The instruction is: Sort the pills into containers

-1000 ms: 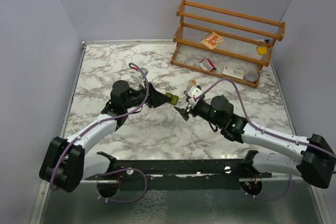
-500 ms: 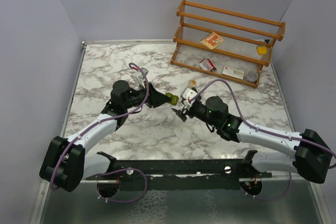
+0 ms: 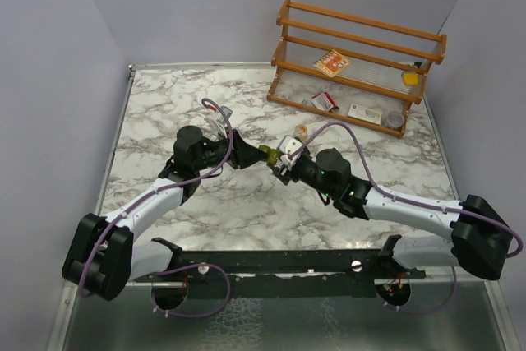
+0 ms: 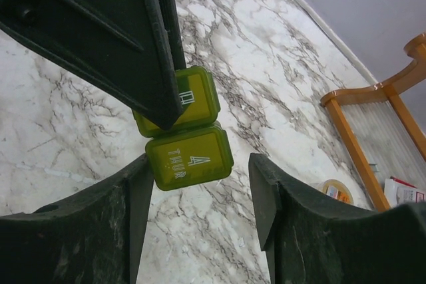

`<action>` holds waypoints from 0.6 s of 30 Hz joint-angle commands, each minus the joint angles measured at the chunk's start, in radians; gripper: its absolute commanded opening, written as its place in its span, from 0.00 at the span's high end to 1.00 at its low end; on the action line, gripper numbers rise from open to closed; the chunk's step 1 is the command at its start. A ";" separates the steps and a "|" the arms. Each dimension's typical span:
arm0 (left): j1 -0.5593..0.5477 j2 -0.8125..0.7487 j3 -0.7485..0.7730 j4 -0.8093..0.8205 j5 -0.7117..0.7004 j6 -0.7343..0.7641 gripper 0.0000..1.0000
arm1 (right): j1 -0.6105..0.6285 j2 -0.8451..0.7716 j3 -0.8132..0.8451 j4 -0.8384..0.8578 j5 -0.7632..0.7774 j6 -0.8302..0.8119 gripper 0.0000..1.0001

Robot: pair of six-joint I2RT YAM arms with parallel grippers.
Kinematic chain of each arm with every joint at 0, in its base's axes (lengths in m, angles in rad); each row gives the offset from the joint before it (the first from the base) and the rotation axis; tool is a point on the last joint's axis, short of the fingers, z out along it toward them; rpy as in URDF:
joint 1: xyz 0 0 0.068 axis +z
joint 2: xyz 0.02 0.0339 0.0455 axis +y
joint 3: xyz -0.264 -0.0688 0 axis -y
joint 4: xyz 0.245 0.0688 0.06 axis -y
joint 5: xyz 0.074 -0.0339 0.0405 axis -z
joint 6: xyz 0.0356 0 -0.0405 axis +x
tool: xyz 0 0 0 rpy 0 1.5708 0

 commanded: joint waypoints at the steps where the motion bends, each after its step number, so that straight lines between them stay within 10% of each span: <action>1: -0.008 0.003 0.014 0.010 0.004 -0.005 1.00 | 0.007 0.013 0.032 0.046 0.041 -0.018 0.48; 10: -0.009 0.018 0.015 0.011 0.010 0.005 1.00 | 0.008 -0.003 0.038 0.018 0.006 -0.008 0.89; 18: -0.009 -0.003 0.001 0.010 0.035 0.028 1.00 | 0.008 -0.055 0.051 -0.020 -0.042 0.013 0.98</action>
